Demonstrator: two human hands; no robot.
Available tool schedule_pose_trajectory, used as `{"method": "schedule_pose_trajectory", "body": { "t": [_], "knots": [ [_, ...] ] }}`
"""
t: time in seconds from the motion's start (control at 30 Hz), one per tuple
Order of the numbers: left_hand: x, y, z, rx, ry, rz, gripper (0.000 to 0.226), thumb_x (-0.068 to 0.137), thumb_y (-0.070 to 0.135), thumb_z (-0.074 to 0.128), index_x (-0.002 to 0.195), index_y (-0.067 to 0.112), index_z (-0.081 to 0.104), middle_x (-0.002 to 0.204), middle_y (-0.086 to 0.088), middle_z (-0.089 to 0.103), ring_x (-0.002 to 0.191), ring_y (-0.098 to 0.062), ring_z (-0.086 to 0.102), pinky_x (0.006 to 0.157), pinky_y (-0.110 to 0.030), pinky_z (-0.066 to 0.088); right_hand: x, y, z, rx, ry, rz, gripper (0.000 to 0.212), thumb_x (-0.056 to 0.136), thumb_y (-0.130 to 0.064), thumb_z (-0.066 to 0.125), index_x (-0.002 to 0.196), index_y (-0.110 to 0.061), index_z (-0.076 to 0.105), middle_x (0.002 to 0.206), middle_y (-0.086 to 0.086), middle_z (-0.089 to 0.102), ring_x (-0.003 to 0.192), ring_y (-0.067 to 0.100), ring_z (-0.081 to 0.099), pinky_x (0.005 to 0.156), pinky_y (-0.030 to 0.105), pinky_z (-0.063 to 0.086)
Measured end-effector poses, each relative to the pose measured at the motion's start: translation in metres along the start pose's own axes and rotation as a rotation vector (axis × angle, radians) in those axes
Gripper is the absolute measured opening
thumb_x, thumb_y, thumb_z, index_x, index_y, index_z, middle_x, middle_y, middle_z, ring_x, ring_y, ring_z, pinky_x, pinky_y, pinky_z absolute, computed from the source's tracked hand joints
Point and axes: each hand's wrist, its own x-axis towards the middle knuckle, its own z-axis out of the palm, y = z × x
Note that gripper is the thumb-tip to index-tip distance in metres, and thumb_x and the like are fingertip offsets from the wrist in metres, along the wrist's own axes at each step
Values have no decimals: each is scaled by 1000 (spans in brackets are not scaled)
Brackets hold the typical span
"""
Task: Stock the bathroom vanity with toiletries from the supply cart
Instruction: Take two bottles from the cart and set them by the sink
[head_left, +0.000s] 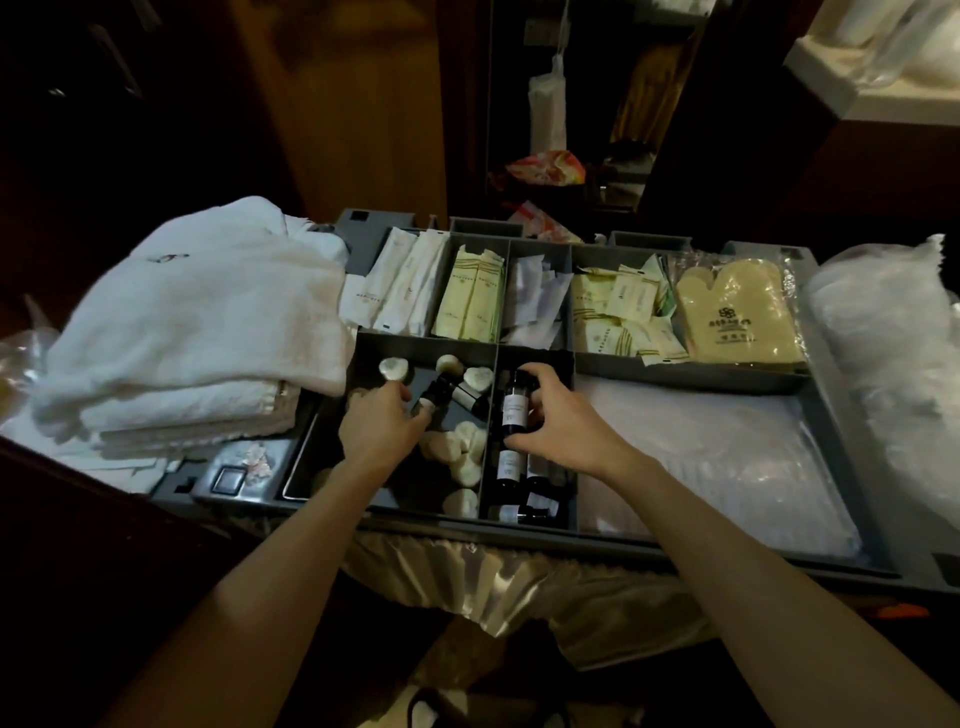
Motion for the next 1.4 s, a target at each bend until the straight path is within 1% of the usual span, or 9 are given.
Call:
{"method": "schedule_pose_trajectory", "body": {
  "t": [0.27,0.4,0.5,0.63,0.8,0.97,1.1,1.27,1.4],
  "knots": [
    [14,12,6,91,-80,-98,37,86,52,66,109,22,69,107,-13,68,115,-37,54,91,-41,48,-6,3,7,58,16,73,97,75,-26,82,148,-37,20,116,6,62,88,21,69,80,48,60],
    [11,13,4,68,-18,-106,33,85,52,65,100,25,73,95,-7,70,105,-33,60,91,-42,44,-13,2,4,122,16,69,93,77,-24,80,144,-43,19,100,6,67,80,23,70,72,51,60],
    [0,17,0,-83,26,-81,32,83,52,63,97,25,73,83,3,69,92,-27,65,85,-42,53,-18,1,1,230,33,76,92,81,-14,79,149,-36,20,101,4,69,86,21,71,79,50,60],
    [-25,32,-6,-433,50,-74,30,87,41,71,106,17,71,86,7,72,80,-10,69,65,-26,52,-25,1,1,437,32,85,92,79,-8,80,146,-38,25,113,6,67,95,20,72,87,49,59],
    [-62,48,-12,-758,45,-112,26,91,32,72,108,12,74,91,-1,76,86,-10,71,67,-19,51,-31,0,4,482,35,51,95,74,-11,83,142,-43,25,120,5,64,104,19,68,93,46,58],
    [-96,54,-20,-853,96,-156,11,93,28,73,98,19,74,86,2,75,68,3,66,58,-15,49,-40,-4,5,527,5,13,96,77,-8,82,143,-44,23,120,3,63,107,19,66,92,47,58],
    [-115,58,-24,-890,116,-149,17,92,33,72,103,20,73,92,1,76,84,-8,69,65,-19,49,-54,-6,4,586,15,32,98,72,-12,86,142,-45,26,127,8,59,111,19,64,91,41,58],
    [-129,65,-25,-933,107,-84,28,91,34,74,112,16,69,98,-1,76,88,-8,72,59,-12,49,-81,-10,3,634,37,65,81,81,-11,80,135,-47,31,119,12,66,91,17,74,68,24,55],
    [-137,65,-22,-932,15,-2,30,89,35,76,113,18,68,103,-1,75,99,-13,71,82,-28,58,-118,-17,0,656,197,112,78,82,-6,77,137,-42,34,120,7,65,95,14,71,61,17,52]
  ]
}}
